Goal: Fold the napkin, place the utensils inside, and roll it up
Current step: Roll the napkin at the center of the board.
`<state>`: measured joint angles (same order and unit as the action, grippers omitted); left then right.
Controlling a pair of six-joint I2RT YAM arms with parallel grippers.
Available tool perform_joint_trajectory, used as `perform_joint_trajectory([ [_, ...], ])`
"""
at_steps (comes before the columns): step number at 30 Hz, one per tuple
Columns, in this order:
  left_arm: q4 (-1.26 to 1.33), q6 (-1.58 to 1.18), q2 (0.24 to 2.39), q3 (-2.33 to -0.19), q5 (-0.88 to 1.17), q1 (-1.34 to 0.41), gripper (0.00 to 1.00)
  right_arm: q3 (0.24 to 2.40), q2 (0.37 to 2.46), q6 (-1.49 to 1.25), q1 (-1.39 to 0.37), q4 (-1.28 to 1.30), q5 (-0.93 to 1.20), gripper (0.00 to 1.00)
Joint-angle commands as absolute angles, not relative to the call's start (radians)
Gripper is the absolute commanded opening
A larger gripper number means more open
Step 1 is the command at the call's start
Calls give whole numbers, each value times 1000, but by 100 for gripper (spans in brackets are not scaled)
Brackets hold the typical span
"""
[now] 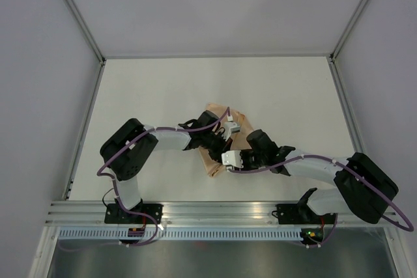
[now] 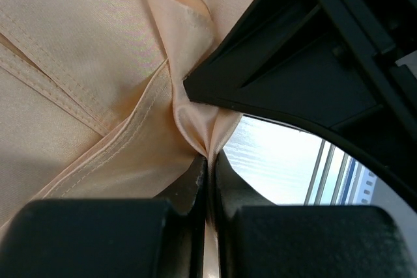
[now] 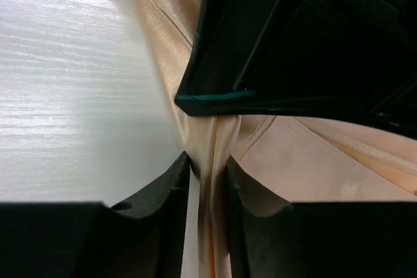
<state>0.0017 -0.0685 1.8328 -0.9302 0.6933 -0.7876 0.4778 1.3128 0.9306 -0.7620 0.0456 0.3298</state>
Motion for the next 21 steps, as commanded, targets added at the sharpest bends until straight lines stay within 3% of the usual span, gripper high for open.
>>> perform_joint_trajectory([
  [1,-52,-55,1870,-942,686,-779,2,525,1344,908,-767,81,337,29],
  [5,-49,-67,1875,-945,690,-770,3,558,1359,897,-765,129,362,14],
  [13,64,-149,1810,-901,683,-741,40,676,1443,920,-698,317,494,4],
  [21,149,-222,1709,-864,624,-712,56,813,1598,1006,-589,541,647,1],
])
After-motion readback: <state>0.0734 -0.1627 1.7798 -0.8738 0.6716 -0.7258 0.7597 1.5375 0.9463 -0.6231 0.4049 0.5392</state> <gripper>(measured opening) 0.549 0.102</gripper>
